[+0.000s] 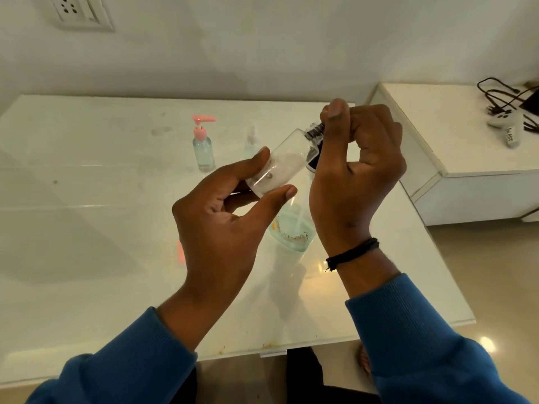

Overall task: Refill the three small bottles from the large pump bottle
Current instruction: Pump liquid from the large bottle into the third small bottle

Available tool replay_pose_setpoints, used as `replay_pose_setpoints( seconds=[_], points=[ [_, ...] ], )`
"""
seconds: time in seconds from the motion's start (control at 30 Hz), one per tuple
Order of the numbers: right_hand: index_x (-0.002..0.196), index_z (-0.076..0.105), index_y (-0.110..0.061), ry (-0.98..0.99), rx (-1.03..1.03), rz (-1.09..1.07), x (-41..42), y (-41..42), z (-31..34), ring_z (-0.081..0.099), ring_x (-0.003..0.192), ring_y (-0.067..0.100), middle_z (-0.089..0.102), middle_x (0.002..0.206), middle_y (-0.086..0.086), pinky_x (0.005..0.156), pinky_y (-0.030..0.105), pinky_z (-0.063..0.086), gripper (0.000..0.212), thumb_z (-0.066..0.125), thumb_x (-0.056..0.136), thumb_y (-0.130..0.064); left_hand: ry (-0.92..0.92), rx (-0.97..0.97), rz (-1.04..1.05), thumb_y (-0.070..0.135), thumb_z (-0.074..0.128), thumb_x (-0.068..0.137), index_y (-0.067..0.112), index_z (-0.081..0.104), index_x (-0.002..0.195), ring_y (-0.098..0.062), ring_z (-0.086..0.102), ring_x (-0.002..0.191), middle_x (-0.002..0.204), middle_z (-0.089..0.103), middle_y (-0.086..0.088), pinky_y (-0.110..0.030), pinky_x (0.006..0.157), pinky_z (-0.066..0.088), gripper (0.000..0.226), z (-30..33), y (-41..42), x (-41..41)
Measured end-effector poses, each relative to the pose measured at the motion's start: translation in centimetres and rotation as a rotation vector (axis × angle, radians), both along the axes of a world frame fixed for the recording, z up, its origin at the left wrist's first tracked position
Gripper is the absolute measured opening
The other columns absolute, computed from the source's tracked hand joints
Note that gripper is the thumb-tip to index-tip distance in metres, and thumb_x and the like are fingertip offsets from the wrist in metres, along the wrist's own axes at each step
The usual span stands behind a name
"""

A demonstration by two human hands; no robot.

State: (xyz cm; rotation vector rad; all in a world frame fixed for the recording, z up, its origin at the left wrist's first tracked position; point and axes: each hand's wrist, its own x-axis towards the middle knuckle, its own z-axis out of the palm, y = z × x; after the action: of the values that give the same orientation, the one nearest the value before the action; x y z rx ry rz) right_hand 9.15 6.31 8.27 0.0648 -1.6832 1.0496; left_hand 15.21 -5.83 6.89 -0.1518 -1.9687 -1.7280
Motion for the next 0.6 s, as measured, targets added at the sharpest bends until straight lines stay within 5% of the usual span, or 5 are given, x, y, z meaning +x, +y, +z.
replay_pose_setpoints(
  seconds=[0.6],
  points=[
    [0.072, 0.067, -0.003, -0.003, -0.002, 0.02, -0.17, -0.08, -0.32, 0.052, 0.07, 0.023, 0.057, 0.074, -0.007, 0.067, 0.047, 0.045, 0.029, 0.061, 0.099, -0.013, 0.02, -0.036, 0.009, 0.015, 0.085, 0.081, 0.011, 0.069, 0.121, 0.001, 0.07, 0.105, 0.118, 0.07, 0.009, -0.016, 0.084, 0.057, 0.043, -0.08, 0.05, -0.1]
  ],
)
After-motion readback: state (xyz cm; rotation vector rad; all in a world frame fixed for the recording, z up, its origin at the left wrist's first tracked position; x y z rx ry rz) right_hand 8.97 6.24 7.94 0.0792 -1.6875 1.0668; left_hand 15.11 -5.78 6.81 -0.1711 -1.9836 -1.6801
